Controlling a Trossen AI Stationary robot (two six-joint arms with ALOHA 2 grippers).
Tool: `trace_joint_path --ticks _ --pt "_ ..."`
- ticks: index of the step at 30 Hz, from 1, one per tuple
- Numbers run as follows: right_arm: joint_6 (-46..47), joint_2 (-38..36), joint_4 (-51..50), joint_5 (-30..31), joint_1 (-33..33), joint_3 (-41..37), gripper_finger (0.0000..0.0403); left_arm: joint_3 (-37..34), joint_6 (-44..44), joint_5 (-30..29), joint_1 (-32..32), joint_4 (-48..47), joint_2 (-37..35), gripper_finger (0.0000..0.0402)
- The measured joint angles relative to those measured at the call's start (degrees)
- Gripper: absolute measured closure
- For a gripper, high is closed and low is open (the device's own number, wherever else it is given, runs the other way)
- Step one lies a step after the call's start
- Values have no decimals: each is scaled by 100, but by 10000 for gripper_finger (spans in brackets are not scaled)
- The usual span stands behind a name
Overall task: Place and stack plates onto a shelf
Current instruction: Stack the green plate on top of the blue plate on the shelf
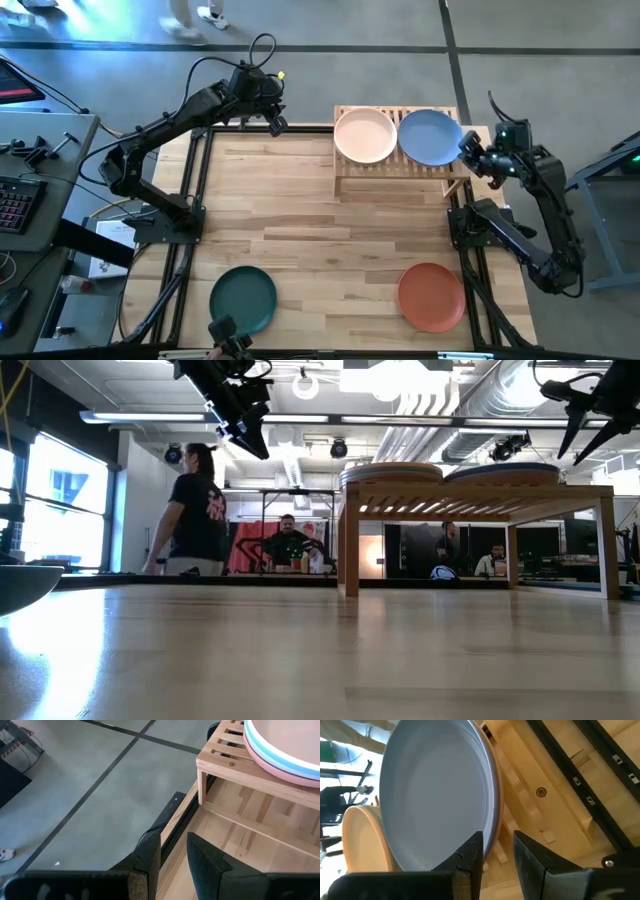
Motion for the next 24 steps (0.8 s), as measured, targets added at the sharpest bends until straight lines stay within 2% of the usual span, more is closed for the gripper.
trace_joint_path --ticks 6,11,14,19,24 --pt "7 -174 51 -18 0 0 318 0 0 2 0 18 0 316" --pt "-48 -344 500 -436 0 0 318 0 -45 5 0 -60 0 316" --pt "-238 -410 1167 -1005 3 0 318 0 -134 11 4 -231 0 316" --pt "-622 -408 2512 -2357 3 0 318 0 -540 13 2 -687 1 316" --pt "-895 -410 3707 -3205 3 0 318 0 -1116 16 -68 -1394 2 316"
